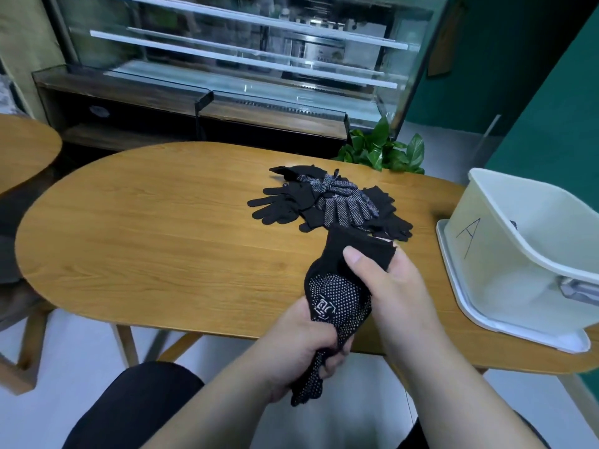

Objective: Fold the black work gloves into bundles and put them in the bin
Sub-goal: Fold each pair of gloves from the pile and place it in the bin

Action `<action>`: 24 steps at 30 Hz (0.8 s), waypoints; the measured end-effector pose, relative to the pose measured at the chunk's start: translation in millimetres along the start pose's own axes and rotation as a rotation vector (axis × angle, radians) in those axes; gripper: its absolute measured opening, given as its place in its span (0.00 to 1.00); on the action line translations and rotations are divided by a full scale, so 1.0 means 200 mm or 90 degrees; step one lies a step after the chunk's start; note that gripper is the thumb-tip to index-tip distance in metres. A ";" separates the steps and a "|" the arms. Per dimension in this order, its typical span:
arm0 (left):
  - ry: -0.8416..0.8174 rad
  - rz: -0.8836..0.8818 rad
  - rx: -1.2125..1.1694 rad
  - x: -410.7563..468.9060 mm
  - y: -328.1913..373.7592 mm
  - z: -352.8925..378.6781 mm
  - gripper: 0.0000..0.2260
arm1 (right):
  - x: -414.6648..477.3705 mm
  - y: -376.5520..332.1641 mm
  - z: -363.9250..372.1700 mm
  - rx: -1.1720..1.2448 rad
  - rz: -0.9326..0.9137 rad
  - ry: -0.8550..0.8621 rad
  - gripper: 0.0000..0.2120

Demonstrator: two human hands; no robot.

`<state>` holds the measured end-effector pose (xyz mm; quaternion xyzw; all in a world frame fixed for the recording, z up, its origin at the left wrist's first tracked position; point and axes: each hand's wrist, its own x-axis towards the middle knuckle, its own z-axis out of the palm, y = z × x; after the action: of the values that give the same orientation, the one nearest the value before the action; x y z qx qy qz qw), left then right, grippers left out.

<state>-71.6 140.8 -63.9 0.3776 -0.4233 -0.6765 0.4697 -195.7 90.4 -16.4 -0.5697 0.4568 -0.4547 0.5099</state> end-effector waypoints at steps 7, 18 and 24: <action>-0.016 -0.046 0.199 0.05 -0.03 -0.06 0.12 | 0.02 0.06 0.03 0.149 0.126 0.060 0.08; -0.011 -0.139 0.455 0.10 -0.07 0.00 0.13 | 0.11 0.16 -0.07 0.508 0.296 0.199 0.12; -0.026 -0.125 0.500 0.10 -0.10 0.01 0.14 | 0.09 0.13 -0.12 0.555 0.310 0.213 0.10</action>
<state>-84.8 125.8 -83.5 0.5532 -0.6210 -0.5122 0.2144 -217.7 66.8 -39.9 -0.1018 0.4194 -0.5555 0.7108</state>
